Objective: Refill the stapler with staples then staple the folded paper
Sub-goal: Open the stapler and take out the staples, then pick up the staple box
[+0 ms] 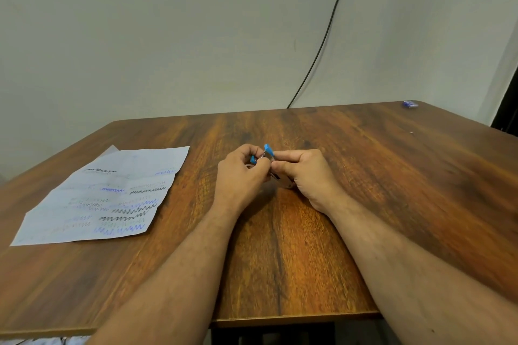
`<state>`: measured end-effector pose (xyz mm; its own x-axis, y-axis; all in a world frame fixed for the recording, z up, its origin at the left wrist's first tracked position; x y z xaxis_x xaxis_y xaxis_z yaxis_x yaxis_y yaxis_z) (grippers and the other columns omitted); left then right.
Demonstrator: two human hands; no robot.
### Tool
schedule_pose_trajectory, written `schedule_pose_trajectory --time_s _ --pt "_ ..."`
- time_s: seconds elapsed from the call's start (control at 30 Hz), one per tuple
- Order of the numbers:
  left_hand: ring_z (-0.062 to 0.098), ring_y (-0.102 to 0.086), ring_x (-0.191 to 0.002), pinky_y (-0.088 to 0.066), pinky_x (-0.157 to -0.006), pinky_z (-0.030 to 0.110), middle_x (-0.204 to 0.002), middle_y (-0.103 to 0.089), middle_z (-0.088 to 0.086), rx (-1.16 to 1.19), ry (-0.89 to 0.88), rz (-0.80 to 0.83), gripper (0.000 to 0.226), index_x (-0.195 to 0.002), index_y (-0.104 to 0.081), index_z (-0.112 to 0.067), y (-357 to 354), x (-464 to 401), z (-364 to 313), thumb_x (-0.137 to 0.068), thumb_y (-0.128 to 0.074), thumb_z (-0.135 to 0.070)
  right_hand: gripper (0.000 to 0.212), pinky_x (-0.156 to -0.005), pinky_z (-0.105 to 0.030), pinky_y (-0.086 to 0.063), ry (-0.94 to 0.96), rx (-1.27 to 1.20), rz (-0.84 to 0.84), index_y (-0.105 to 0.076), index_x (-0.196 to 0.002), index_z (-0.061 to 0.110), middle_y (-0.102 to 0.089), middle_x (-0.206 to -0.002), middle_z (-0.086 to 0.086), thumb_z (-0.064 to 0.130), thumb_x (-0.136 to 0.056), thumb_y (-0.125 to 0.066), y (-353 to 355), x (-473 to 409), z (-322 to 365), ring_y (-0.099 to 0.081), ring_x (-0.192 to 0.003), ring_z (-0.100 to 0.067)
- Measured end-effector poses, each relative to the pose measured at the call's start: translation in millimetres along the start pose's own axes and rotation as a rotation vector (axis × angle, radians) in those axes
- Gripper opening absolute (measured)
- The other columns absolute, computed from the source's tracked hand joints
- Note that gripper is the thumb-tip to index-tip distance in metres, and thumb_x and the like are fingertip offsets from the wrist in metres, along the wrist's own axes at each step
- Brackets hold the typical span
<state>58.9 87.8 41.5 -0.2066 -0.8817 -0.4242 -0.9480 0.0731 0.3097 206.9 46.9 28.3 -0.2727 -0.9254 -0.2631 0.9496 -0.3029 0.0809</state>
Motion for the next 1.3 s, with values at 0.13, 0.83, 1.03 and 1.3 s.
schedule_pose_trajectory --time_s 0.13,0.83,1.03,1.3 --pt "0.013 -0.074 -0.077 -0.063 -0.075 0.037 -0.083 -0.074 -0.003 -0.044 0.002 -0.013 0.006 -0.084 -0.07 -0.02 1 -1 1 -0.084 -0.064 -0.021 0.028 -0.092 -0.032 -0.058 0.007 0.046 0.01 -0.076 -0.114 0.014 -0.077 -0.107 0.003 0.007 -0.087 -0.073 -1 1 0 -0.073 -0.097 -0.009" --pt "0.02 -0.075 -0.086 -0.063 -0.078 0.038 -0.089 -0.075 0.01 0.238 0.177 0.065 0.017 -0.088 -0.067 -0.013 -4 0 15 -0.09 -0.057 0.0 0.029 -0.094 -0.037 -0.057 0.052 0.136 -0.171 -0.072 -0.121 0.02 -0.075 -0.108 0.006 0.02 -0.091 -0.071 15 -3 1 -0.07 -0.1 -0.011" --pt "0.026 -0.072 -0.096 -0.061 -0.081 0.031 -0.109 -0.071 0.017 0.37 0.302 0.167 0.036 -0.109 -0.067 -0.009 -10 2 17 -0.092 -0.047 0.015 0.037 -0.066 -0.044 -0.057 0.061 0.125 -0.405 -0.053 -0.116 0.034 -0.068 -0.085 -0.003 0.014 -0.088 -0.066 36 6 5 -0.067 -0.07 -0.023" --pt "0.014 -0.072 -0.095 -0.057 -0.086 0.028 -0.102 -0.077 -0.006 -0.041 0.23 0.19 0.041 -0.114 -0.075 -0.022 0 1 18 -0.081 -0.067 0.001 0.031 -0.066 -0.048 -0.061 -0.124 0.204 -0.543 -0.054 -0.095 0.039 -0.067 -0.086 0.004 0.024 -0.068 -0.059 49 13 -6 -0.071 -0.073 -0.024"
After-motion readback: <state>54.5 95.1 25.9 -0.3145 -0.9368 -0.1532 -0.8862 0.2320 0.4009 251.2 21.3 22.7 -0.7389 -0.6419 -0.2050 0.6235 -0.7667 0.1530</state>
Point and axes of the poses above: each hand's wrist, its own x-axis away from the middle knuckle, its own y-axis out of the back of the hand, z = x × y, the point moved 9 cm from there along -x, towards the middle knuckle
